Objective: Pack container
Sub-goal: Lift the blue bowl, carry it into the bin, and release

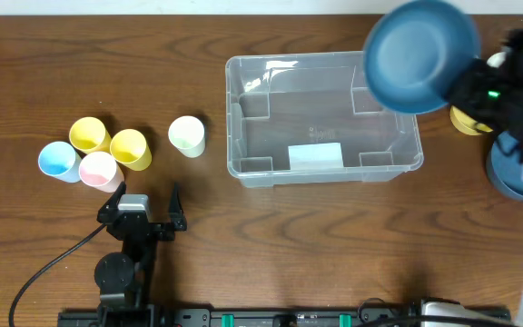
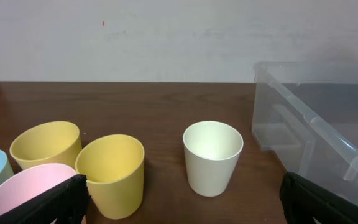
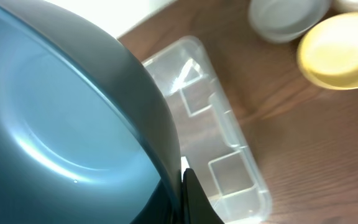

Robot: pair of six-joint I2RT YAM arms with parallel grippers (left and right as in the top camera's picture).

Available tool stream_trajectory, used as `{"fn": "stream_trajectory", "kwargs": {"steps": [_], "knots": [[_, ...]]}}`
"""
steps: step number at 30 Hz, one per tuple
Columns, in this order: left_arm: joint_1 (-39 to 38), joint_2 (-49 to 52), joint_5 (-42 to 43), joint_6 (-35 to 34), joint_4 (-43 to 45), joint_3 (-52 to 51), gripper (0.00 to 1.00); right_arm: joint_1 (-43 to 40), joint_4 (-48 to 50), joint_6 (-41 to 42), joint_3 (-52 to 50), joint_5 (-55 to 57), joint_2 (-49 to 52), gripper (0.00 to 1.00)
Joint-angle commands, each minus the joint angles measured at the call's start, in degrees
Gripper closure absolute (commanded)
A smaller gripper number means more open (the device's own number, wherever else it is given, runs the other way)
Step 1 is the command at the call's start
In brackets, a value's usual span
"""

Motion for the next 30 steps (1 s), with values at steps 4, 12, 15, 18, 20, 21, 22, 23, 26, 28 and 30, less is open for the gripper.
{"fn": "stream_trajectory", "kwargs": {"steps": [4,12,15,18,20,21,22,23,26,28,30], "knots": [[0.33,-0.31,0.87,0.81,-1.95,-1.01,0.02,6.23,0.5,0.44,0.44,1.97,9.31,0.99],[0.33,-0.31,0.87,0.81,-1.95,-1.01,0.02,8.09,0.22,0.44,0.44,3.34,20.17,0.99],[0.33,-0.31,0.87,0.81,-1.95,-1.01,0.02,7.91,0.17,0.46,0.44,3.41,22.8,0.99],[0.33,-0.31,0.87,0.81,-1.95,-1.01,0.02,7.98,-0.44,0.46,0.44,3.41,24.92,0.99],[0.33,-0.31,0.87,0.81,-1.95,-1.01,0.02,7.98,-0.94,0.5,0.44,3.45,25.92,0.99],[0.33,-0.31,0.87,0.81,-1.95,-1.01,0.02,7.98,-1.07,0.48,0.42,3.48,26.08,0.99],[0.33,-0.31,0.87,0.81,-1.95,-1.01,0.02,7.98,-1.03,0.46,0.39,3.54,26.43,0.99],[0.33,-0.31,0.87,0.81,-1.95,-1.01,0.02,7.91,-0.98,0.44,0.39,3.82,26.62,0.99],[0.33,-0.31,0.87,0.81,-1.95,-1.01,0.02,7.76,-0.94,0.48,0.35,7.28,27.08,0.97],[0.33,-0.31,0.87,0.81,-1.95,-1.01,0.02,7.65,-1.01,0.44,0.22,8.46,27.32,0.98],[0.33,-0.31,0.87,0.81,-1.95,-1.01,0.02,7.65,-1.03,0.35,0.11,8.44,27.76,0.99]]}}
